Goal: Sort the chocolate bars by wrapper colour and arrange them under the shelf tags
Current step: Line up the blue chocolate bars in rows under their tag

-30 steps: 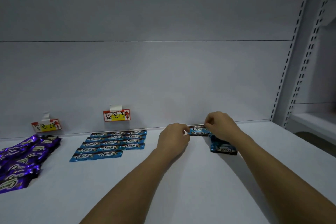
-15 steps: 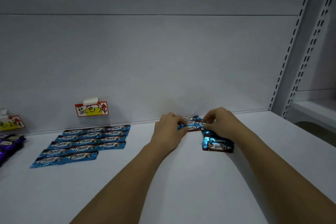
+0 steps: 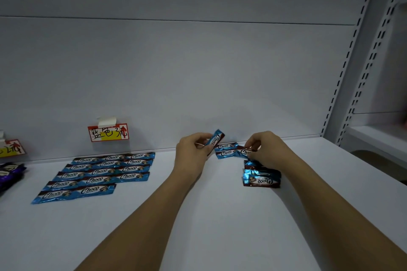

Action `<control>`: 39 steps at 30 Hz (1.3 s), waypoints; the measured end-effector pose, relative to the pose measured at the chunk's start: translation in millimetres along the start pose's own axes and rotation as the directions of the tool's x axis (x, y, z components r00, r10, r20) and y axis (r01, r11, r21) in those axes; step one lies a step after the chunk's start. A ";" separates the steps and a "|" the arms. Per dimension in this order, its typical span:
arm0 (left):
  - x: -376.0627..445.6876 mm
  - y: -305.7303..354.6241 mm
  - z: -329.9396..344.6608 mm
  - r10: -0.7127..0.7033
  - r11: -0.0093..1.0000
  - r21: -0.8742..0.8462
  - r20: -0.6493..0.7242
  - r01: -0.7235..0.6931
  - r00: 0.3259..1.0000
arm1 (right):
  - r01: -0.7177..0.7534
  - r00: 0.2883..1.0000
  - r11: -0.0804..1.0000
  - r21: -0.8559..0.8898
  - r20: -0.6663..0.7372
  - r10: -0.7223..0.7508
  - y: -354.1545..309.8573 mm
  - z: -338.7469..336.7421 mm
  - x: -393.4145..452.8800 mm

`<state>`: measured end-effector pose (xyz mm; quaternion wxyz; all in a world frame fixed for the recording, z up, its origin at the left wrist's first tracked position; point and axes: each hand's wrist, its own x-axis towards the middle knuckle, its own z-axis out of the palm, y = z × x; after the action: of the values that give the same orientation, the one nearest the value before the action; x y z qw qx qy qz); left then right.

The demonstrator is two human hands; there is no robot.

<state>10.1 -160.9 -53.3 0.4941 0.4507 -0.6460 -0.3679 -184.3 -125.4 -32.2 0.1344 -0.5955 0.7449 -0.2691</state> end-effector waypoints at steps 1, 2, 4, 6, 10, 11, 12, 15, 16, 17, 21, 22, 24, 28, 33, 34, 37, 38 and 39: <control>0.3 0.1 -0.6 -0.020 0.999 -0.036 -0.019 0.020 1.000 | 0.002 1.000 1.000 -0.002 -0.015 -0.003 0.1 -0.4 -0.4; 0.9 0.2 -1.1 -0.044 0.996 -0.078 -0.038 0.041 0.998 | 0.005 0.999 1.000 0.005 -0.034 -0.005 0.2 -1.0 -0.6; 1.9 0.2 -2.5 -0.090 0.986 -0.146 -0.067 0.080 0.994 | 0.018 0.997 0.999 0.033 -0.081 -0.016 0.2 -2.5 -1.8; 2.3 0.6 -4.4 -0.129 0.975 -0.194 -0.083 0.111 0.988 | 0.035 0.992 0.997 0.069 -0.126 -0.026 -0.6 -3.8 -3.4; 3.5 2.3 -6.7 -0.184 0.951 -0.269 -0.087 0.155 0.979 | 0.078 0.971 0.989 0.129 -0.235 -0.046 -3.8 -3.2 -4.3; 3.7 2.3 -7.3 -0.191 0.943 -0.291 -0.076 0.161 0.979 | 0.084 0.964 0.986 0.147 -0.264 -0.043 -5.1 -3.5 -4.5; 3.9 1.5 -8.0 -0.191 0.934 -0.317 -0.063 0.162 0.980 | 0.093 0.957 0.981 0.172 -0.286 -0.040 -6.5 -4.1 -5.2; 3.5 -2.0 -9.4 -0.170 0.920 -0.364 -0.042 0.143 0.985 | 0.138 0.965 0.941 0.310 -0.257 -0.057 -9.8 -7.1 -7.8; 3.7 -2.6 -9.1 -0.172 0.913 -0.383 -0.046 0.141 0.984 | 0.131 0.974 0.921 0.367 -0.221 -0.050 -10.7 -7.7 -8.5; 4.5 -2.8 -8.6 -0.183 0.901 -0.409 -0.054 0.146 0.982 | 0.108 0.983 0.898 0.426 -0.180 -0.033 -11.6 -7.8 -9.2; 8.0 -2.4 -6.3 -0.255 0.868 -0.461 -0.094 0.185 0.962 | -0.040 0.998 0.774 0.632 -0.015 0.063 -13.6 -6.5 -9.8; 8.2 -2.6 -6.3 -0.258 0.869 -0.459 -0.099 0.186 0.961 | -0.062 0.998 0.756 0.651 0.017 0.067 -13.9 -6.3 -10.0; 7.4 -1.1 -6.7 -0.258 0.863 -0.472 -0.102 0.181 0.961 | -0.080 0.997 0.726 0.683 0.057 0.056 -15.6 -6.2 -10.8; 1.1 11.4 -10.8 -0.250 0.867 -0.467 -0.105 0.175 0.962 | -0.099 0.995 0.709 0.698 0.092 0.049 -22.6 -7.7 -16.7; -11.4 24.3 -38.8 -0.211 0.907 -0.382 -0.054 0.175 0.976 | -0.037 0.997 0.764 0.644 0.074 -0.014 -31.6 -8.5 -30.5; -16.8 24.6 -50.5 -0.181 0.927 -0.340 -0.030 0.160 0.983 | -0.017 0.997 0.785 0.619 0.067 -0.032 -35.1 -6.7 -33.8; -39.3 21.0 -97.6 -0.112 0.978 -0.174 0.030 0.115 0.993 | 0.051 0.989 0.847 0.529 0.094 -0.118 -51.1 5.3 -45.9; -46.7 18.6 -115.8 -0.104 0.987 -0.119 0.031 0.107 0.994 | 0.069 0.984 0.861 0.504 0.109 -0.143 -58.2 10.0 -50.3; -54.0 15.6 -134.6 -0.100 0.993 -0.065 0.022 0.101 0.995 | 0.087 0.980 0.876 0.475 0.120 -0.162 -66.2 14.1 -54.1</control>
<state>142.9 -108.8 -23.1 0.4836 0.4626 -0.6145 -0.4177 -109.2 -86.5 -13.1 0.3139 -0.6115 0.6055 -0.4012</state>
